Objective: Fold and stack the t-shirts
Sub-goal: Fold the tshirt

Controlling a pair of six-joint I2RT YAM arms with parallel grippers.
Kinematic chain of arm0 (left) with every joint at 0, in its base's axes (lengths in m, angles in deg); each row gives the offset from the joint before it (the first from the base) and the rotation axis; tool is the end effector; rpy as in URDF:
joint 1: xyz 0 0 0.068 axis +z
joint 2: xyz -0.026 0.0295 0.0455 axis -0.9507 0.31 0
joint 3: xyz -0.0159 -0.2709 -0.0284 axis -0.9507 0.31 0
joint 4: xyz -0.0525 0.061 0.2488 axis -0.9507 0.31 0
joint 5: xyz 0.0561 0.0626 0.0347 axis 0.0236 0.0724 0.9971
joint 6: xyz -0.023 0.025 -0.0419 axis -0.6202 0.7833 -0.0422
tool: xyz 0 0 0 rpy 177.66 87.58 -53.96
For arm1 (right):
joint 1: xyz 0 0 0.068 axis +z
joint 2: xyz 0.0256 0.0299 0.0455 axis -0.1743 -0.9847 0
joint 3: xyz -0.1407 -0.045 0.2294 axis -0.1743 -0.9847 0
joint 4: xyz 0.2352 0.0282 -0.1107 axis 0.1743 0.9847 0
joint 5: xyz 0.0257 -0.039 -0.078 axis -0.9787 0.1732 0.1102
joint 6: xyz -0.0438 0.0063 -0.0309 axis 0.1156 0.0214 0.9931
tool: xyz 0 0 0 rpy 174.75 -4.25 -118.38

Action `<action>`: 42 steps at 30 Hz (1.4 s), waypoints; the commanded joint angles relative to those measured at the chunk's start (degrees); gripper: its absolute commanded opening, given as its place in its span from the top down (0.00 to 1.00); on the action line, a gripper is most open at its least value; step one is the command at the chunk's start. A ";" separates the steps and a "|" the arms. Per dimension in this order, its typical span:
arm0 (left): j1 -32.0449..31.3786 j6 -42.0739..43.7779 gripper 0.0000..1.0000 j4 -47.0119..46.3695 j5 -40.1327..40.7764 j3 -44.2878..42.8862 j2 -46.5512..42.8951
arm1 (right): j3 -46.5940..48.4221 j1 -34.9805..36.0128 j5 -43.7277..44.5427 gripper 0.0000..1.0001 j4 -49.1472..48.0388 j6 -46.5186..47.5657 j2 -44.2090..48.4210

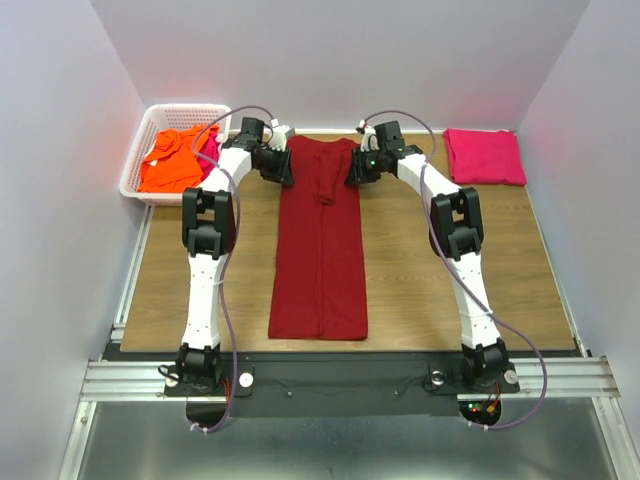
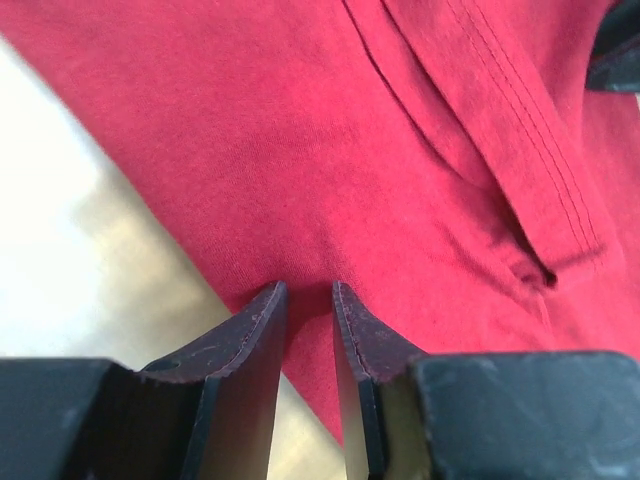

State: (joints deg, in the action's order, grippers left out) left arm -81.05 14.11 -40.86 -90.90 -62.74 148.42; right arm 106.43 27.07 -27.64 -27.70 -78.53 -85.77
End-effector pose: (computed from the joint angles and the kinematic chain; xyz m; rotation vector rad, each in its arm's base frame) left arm 0.5373 -0.1068 0.1740 0.6647 2.2530 -0.7142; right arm 0.5323 0.1789 0.1583 -0.4149 2.3920 0.7253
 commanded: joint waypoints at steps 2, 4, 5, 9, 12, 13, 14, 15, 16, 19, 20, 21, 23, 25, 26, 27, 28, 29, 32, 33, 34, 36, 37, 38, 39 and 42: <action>1.10 -0.02 0.63 -0.33 4.48 -8.29 4.80 | 4.16 -1.74 7.52 0.65 -3.87 1.05 -5.44; 1.37 -0.55 0.62 -1.30 4.31 -9.80 5.68 | 5.84 -2.01 8.40 0.65 -4.49 1.23 -6.67; 1.54 -0.98 0.61 -2.08 4.31 -10.41 6.29 | 6.46 -2.10 8.75 0.64 -4.93 1.31 -7.63; 1.81 -1.78 0.59 -3.67 3.87 -11.48 6.92 | 8.66 -2.36 9.81 0.62 -6.16 1.31 -8.96; 1.81 -1.78 0.52 -4.81 3.87 -11.39 6.39 | 8.92 -2.45 7.98 0.56 -6.86 0.79 -8.43; 1.90 -1.78 0.52 -5.25 4.13 -11.47 6.39 | 8.92 -2.45 6.92 0.56 -6.87 0.52 -8.08; 1.90 -1.95 0.46 -6.56 4.40 -11.30 5.52 | 9.01 -2.45 5.78 0.51 -7.13 0.35 -7.64; 2.07 -2.48 0.43 -7.36 3.88 -10.69 4.90 | 9.10 -2.36 3.24 0.49 -7.39 0.43 -6.25; 2.16 -2.83 0.39 -8.24 2.91 -10.25 4.11 | 9.10 -2.27 1.91 0.46 -7.74 0.43 -5.36; 2.16 -2.75 0.35 -13.58 0.54 -6.56 -3.51 | 8.40 -1.75 -0.56 0.34 -9.50 1.31 -0.02; 2.16 -2.40 0.31 -14.82 -0.16 -3.94 -5.72 | 7.96 -1.66 -1.61 0.33 -9.85 2.27 1.40; 2.16 -2.05 0.29 -16.05 -0.17 -2.52 -8.00 | 7.52 -1.48 -1.96 0.31 -10.12 2.89 2.89; 2.16 -0.29 0.16 -19.65 0.18 2.90 -15.47 | 5.16 -1.13 -2.41 0.23 -10.65 4.64 8.08; 2.25 1.64 0.06 -21.60 0.62 6.96 -20.83 | 2.61 -0.69 -2.93 0.18 -10.82 9.02 11.94; 2.25 4.78 0.05 -23.43 0.97 9.16 -26.51 | 1.12 -0.60 -3.11 0.08 -10.74 10.35 16.05; 2.25 6.29 0.04 -24.58 2.28 14.40 -29.44 | -2.64 -0.60 -3.55 0.00 -10.82 11.84 18.09; 2.25 8.05 0.04 -25.90 2.90 17.15 -35.30 | -4.68 -0.51 -4.33 0.00 -10.82 14.82 20.03; 2.25 9.37 0.04 -27.13 3.51 19.88 -38.14 | -7.22 -0.51 -4.78 0.00 -10.82 16.41 22.66; 2.33 9.30 0.01 -37.91 9.57 30.95 -48.43 | -14.62 -0.34 -7.06 0.00 -10.82 21.17 30.23; 2.25 9.21 0.01 -39.17 11.93 35.85 -50.37 | -15.76 -0.34 -8.20 0.00 -10.65 21.52 33.29; 2.25 11.12 0.01 -40.66 12.22 38.07 -53.87 | -20.04 -0.43 -9.34 0.00 -10.65 22.57 34.97; 2.25 21.62 0.01 -37.27 7.93 41.08 -57.48 | -27.15 -0.43 -15.54 0.00 -9.60 28.95 41.01; 2.25 26.30 0.01 -34.12 5.39 41.52 -57.51 | -27.20 -0.43 -17.24 0.00 -9.59 32.04 43.14; 2.25 30.87 0.02 -26.34 0.58 43.18 -59.77 | -33.55 -0.08 -18.31 0.00 -9.33 34.95 45.95; 2.25 35.35 0.04 -22.17 -1.73 44.32 -60.92 | -36.23 0.45 -18.66 0.00 -8.98 37.85 48.06; 1.55 52.67 0.11 -9.09 -5.61 52.38 -67.25 | -43.97 4.31 -14.11 0.00 -1.09 52.85 54.84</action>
State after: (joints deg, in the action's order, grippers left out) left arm -78.77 44.05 -69.62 -88.78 -19.44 83.53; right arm 69.22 27.55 -41.12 -36.62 -44.82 -35.01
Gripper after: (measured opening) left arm 0.912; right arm 0.999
